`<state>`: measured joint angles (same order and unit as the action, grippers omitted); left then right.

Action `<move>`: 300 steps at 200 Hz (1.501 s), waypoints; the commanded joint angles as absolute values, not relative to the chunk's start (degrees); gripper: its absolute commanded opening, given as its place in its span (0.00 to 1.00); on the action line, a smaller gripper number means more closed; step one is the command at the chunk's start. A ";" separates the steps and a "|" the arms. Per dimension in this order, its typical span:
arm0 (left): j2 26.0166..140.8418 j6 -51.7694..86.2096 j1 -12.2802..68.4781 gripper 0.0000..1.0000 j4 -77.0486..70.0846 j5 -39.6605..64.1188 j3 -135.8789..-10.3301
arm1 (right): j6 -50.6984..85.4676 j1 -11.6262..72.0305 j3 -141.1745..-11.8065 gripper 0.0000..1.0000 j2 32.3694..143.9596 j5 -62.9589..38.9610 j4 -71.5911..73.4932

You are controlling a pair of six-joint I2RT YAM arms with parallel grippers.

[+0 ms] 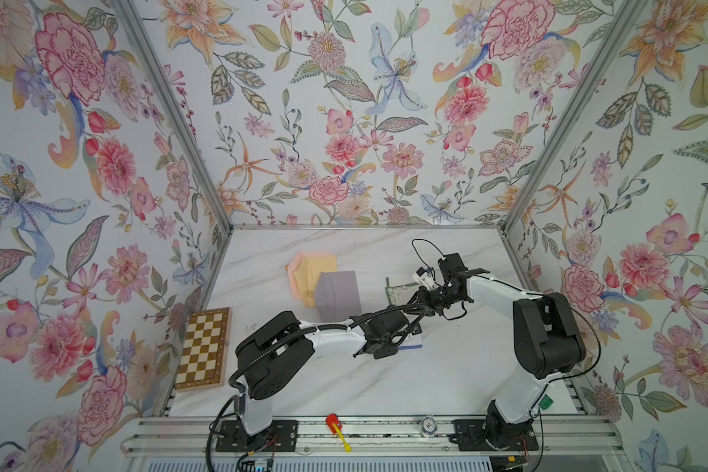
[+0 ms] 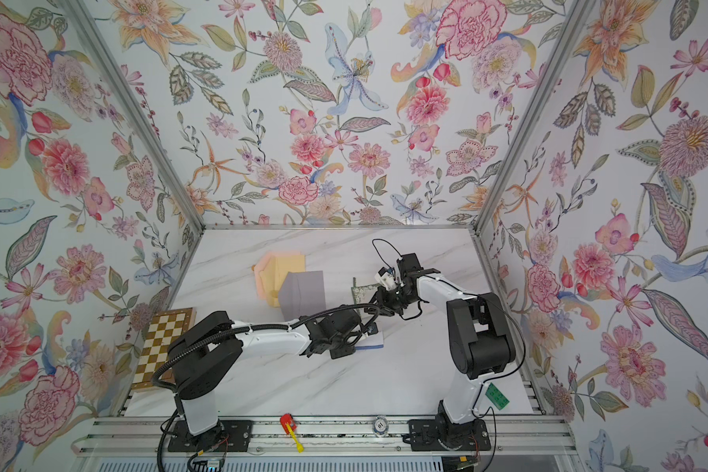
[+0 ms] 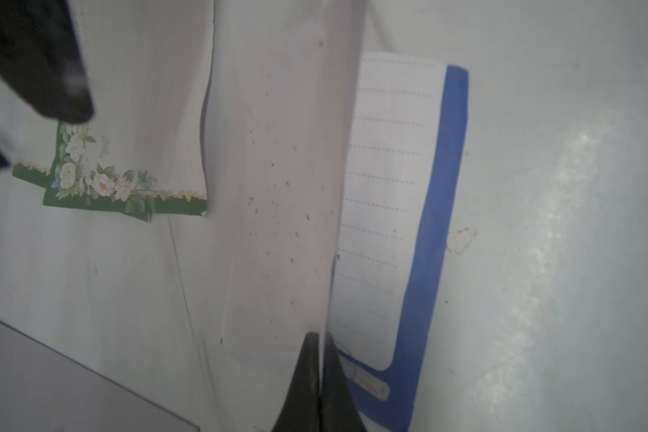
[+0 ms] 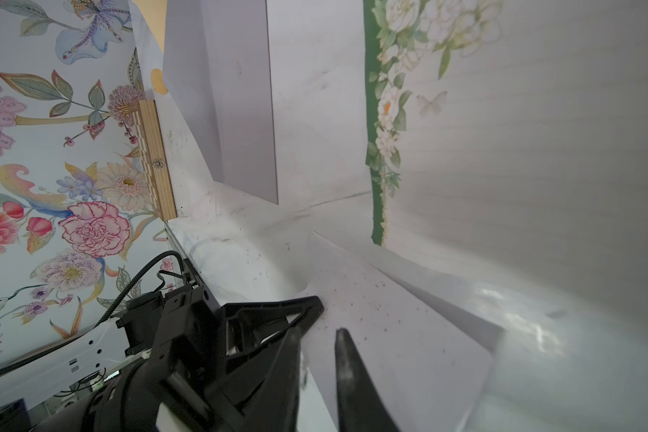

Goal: Fold the letter paper in half and place it into the envelope
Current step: Fold the letter paper at the center of the board.

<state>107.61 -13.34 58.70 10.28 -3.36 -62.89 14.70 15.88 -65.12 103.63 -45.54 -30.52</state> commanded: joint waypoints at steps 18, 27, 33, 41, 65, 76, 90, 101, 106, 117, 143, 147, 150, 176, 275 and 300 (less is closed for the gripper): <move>107.29 -16.33 60.35 0.00 10.56 -7.04 -61.15 | 13.31 18.87 -67.62 0.18 107.73 -46.67 -31.99; 107.16 -16.61 60.55 0.00 10.37 -7.04 -60.76 | 13.35 19.48 -68.00 0.18 108.76 -46.61 -31.84; 107.13 -16.70 60.69 0.00 10.21 -7.16 -60.50 | 13.28 19.84 -68.28 0.18 109.41 -46.54 -31.83; 107.12 -16.80 60.86 0.00 10.13 -7.29 -60.31 | 13.29 20.57 -68.68 0.18 110.21 -46.39 -31.91; 106.55 -17.28 61.52 0.00 9.12 -7.71 -58.94 | 13.30 21.68 -69.47 0.17 112.25 -46.53 -31.72; 105.95 -17.39 61.74 0.00 8.51 -7.49 -58.01 | 13.25 22.12 -69.50 0.16 112.74 -46.82 -31.52; 105.00 -17.70 61.78 0.00 7.04 -7.71 -56.31 | 12.87 22.63 -69.34 0.16 113.05 -46.89 -31.48; 104.15 -18.35 61.87 0.00 5.30 -8.36 -54.67 | 12.75 22.76 -68.96 0.16 113.15 -47.02 -31.54; 103.70 -18.67 61.96 0.00 4.40 -8.63 -53.92 | 12.56 22.85 -68.66 0.16 113.20 -47.03 -31.55; 103.04 -19.28 62.31 0.00 2.69 -9.40 -52.45 | 12.39 22.92 -68.15 0.15 112.99 -47.02 -31.53; 103.23 -20.14 62.91 0.00 1.73 -11.29 -51.42 | 12.03 22.94 -67.00 0.15 112.53 -46.83 -31.46; 103.47 -20.41 63.07 0.00 1.67 -11.74 -51.42 | 11.95 22.95 -66.77 0.15 112.47 -46.85 -31.43; 103.64 -20.55 63.15 0.00 1.70 -12.08 -51.42 | 11.95 22.95 -66.61 0.15 112.45 -46.85 -31.49; 105.40 -21.39 63.85 0.00 1.20 -14.93 -51.00 | 11.49 23.11 -65.28 0.14 112.15 -46.85 -31.47; 105.20 -23.18 65.30 0.00 -4.66 -16.75 -46.85 | 14.63 26.54 -64.86 0.13 113.21 -45.97 -28.05; 104.68 -23.57 65.39 0.00 -5.45 -16.44 -46.06 | 15.38 26.81 -65.04 0.13 113.92 -45.40 -27.05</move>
